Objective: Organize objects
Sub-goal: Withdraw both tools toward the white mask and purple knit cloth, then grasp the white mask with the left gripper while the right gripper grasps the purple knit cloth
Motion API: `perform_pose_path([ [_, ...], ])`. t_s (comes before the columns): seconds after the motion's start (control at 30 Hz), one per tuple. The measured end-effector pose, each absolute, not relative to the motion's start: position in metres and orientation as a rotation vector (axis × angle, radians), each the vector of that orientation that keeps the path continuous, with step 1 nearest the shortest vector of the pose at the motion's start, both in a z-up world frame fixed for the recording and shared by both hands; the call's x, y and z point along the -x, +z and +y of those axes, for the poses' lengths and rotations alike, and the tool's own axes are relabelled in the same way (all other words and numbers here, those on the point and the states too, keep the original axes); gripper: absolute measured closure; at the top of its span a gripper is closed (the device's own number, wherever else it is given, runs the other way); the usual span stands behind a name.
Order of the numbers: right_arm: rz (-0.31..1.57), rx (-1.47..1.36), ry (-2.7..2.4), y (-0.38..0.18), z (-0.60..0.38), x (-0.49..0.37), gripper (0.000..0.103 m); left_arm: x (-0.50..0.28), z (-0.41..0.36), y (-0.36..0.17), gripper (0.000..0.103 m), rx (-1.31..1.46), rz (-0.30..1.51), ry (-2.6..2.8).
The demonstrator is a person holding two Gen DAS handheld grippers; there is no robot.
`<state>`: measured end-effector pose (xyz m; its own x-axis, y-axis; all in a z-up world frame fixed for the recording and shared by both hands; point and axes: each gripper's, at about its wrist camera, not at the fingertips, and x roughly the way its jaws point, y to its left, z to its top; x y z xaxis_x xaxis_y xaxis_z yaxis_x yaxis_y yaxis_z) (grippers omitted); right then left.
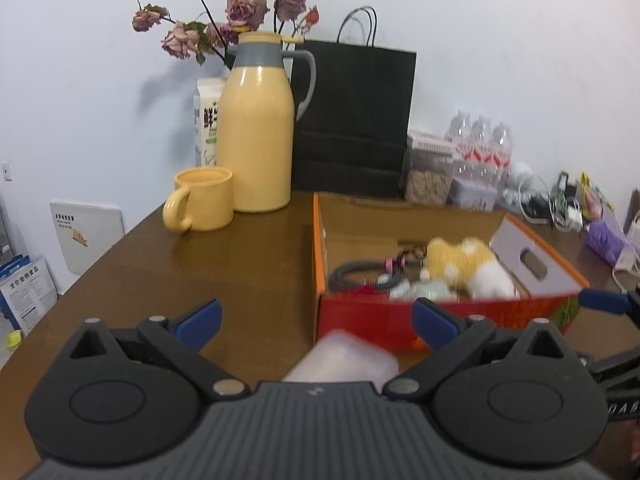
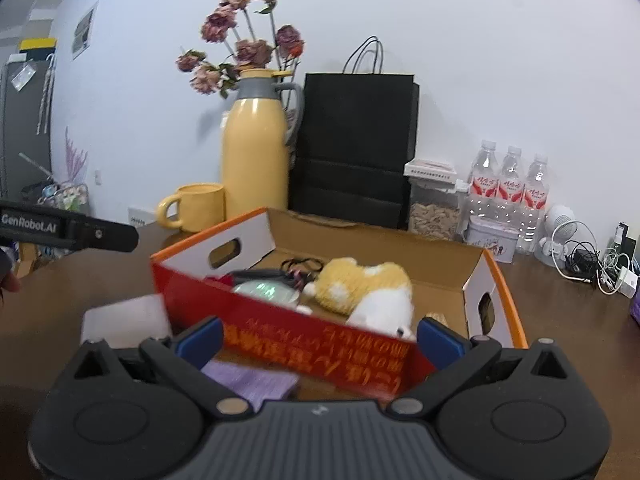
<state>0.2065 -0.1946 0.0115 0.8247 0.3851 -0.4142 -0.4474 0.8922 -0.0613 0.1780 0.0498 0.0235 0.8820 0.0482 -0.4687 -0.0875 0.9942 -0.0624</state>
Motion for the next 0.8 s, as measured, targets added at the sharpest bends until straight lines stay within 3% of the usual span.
perform_pose_path([
  [0.47, 0.479, 0.193, 0.477, -0.003, -0.194, -0.168, 0.0, -0.129, 0.031, -0.027, 0.0, 0.032, 0.667, -0.016],
  [0.8, 0.493, 0.206, 0.514, -0.005, -0.188, -0.166, 0.0, -0.128, 0.008, -0.052, 0.0, 0.015, 0.695, -0.048],
])
